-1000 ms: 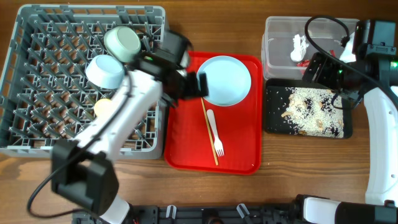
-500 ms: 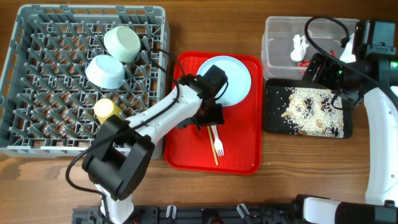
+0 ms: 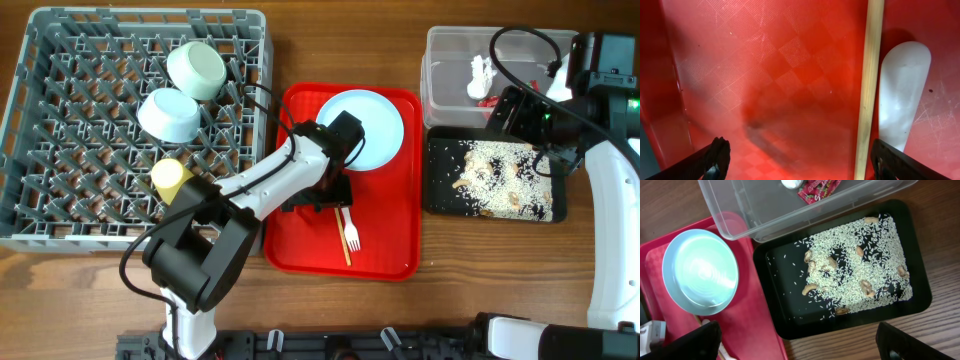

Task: Sort waste into correct bins and load items into the dishwasher rack
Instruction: 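Reach the left gripper to the red tray and grasp the wooden chopstick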

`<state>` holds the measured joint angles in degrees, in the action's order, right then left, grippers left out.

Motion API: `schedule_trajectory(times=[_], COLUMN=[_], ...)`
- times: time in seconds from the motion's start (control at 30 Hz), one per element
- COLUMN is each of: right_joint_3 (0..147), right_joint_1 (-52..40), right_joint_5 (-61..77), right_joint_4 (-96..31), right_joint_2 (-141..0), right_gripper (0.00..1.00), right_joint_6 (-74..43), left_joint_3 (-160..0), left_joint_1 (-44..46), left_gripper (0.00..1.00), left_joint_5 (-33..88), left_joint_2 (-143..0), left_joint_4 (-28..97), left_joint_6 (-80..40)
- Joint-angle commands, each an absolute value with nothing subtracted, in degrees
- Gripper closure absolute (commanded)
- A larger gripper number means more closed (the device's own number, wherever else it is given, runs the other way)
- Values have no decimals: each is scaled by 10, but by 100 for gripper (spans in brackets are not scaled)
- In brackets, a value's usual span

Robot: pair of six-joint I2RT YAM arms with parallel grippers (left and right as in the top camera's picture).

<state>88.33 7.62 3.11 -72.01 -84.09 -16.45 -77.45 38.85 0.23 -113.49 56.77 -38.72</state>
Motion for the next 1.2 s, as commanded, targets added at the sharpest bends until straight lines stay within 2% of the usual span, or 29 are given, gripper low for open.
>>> schedule_trajectory(times=[0.0,0.23,0.4,0.43,0.5,0.57,0.7,0.9,1.03,1.17], right_joint_3=[885,885,885,885,885,885,885,885,885,885], right_joint_1=[77,77,77,77,77,77,77,77,77,77], right_joint_5=[21,21,21,21,21,21,22,21,22,21], right_joint_4=[-721,-721,-721,-721,-721,-721,-721,-721,-722,-726], right_joint_2=[-842,-842,-842,-842,-842,-842,-842,-842,-842,-842], right_gripper=[0,0,0,0,0,0,0,0,0,0], right_joint_6=[-165,-165,-165,-165,-164,-165,-165,-165,-165,-165], left_joint_3=[-762,-729,-729,-729,-729,-729,-729,-729,-729,-729], left_joint_1=[388,388,388,388,388,388,388,387,387,385], left_gripper=[11,12,18,22,43,56,73,84,96,96], left_joint_5=[-9,-10,-12,-11,-9,12,65,68,67,57], left_joint_2=[-1145,-1145,-1145,-1145,-1145,-1145,-1145,-1145,-1145,-1143], left_joint_4=[561,534,532,531,528,509,459,441,441,441], left_joint_6=[-394,-394,-390,-390,-390,-391,-391,-395,-395,-395])
